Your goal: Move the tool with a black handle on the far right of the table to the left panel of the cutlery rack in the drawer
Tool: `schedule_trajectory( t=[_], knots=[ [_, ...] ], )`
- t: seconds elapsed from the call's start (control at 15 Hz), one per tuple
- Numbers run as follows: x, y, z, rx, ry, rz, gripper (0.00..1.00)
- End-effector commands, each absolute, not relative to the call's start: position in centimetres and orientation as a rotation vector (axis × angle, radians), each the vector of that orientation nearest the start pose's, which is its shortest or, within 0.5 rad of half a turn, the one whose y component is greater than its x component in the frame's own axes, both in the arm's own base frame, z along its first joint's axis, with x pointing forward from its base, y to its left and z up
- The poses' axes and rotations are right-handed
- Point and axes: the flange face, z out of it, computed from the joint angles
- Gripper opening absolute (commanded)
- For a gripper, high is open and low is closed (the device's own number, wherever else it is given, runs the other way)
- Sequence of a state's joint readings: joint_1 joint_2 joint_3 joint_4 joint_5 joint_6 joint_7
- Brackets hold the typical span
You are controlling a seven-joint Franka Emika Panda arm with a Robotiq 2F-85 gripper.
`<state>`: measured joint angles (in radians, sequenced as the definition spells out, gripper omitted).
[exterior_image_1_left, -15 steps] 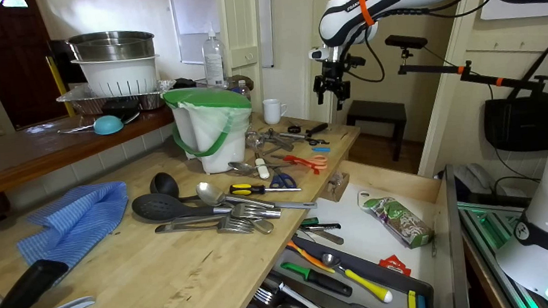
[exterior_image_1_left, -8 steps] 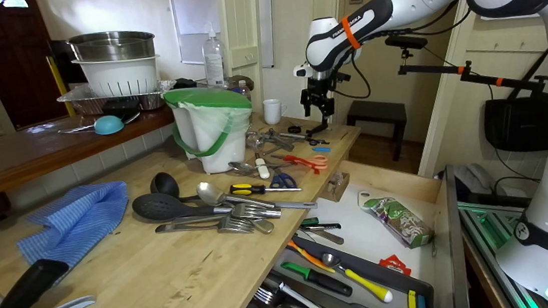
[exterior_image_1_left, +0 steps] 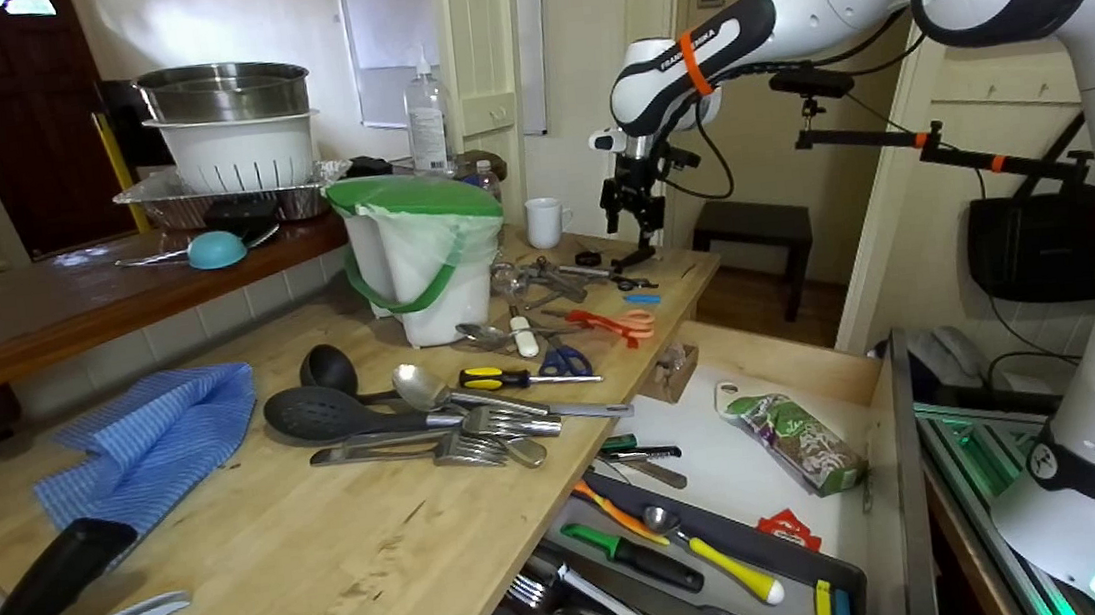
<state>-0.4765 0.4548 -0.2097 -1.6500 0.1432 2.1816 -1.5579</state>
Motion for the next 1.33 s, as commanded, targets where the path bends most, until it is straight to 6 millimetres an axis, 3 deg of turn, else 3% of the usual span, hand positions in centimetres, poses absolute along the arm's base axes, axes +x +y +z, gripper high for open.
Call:
schedule_trajectory(
  t=[0.0,0.2,0.47,0.6,0.8,0.87,1.07,1.27],
  knots=[
    [55.4,-43.1,34.0,-2.922,-1.244,-0.136,1.0],
    [56.2,-43.3,32.4,-2.93,-1.217,-0.126,0.99],
    [57.0,-43.3,31.1,-2.928,-1.21,-0.105,0.85],
    [56.9,-43.5,30.8,-2.932,-1.196,-0.105,0.69],
    [56.7,-44.1,30.5,-2.942,-1.171,-0.099,0.56],
    [56.5,-44.3,30.4,-2.944,-1.162,-0.095,0.42],
    [56.1,-44.7,30.3,-2.958,-1.136,-0.082,0.15],
    [55.8,-44.5,31.0,-2.983,-1.112,-0.053,0.02]
  ],
)
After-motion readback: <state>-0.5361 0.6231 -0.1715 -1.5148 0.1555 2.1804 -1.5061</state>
